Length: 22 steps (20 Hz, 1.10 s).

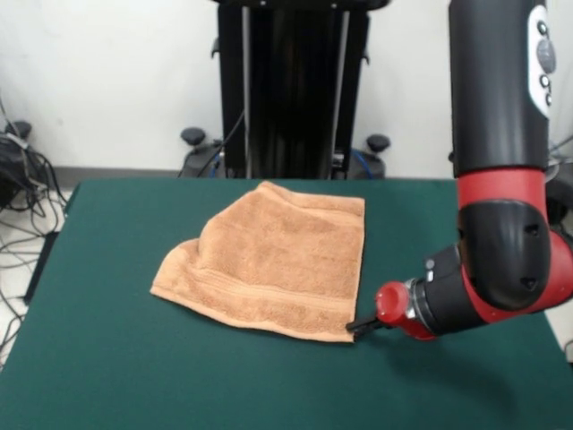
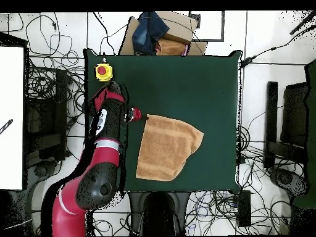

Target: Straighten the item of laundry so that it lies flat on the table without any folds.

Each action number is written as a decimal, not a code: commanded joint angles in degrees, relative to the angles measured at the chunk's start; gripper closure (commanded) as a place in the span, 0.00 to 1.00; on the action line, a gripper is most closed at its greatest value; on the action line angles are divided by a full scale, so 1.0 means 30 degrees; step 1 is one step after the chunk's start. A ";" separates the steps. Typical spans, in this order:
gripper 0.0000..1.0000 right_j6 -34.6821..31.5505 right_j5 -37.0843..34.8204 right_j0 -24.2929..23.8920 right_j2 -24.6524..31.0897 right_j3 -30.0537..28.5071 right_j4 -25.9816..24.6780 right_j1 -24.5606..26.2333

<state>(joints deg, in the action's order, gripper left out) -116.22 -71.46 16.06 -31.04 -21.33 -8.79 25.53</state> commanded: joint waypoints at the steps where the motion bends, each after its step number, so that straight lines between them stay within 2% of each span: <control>1: 1.00 -0.3992 0.1054 -0.0114 0.2963 0.1667 0.2150 0.1109; 22: 1.00 -0.4765 0.0194 -0.0371 0.2752 0.3875 0.3000 0.1892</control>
<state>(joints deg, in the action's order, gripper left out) -116.22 -75.35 14.77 -30.46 -12.00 -6.05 27.79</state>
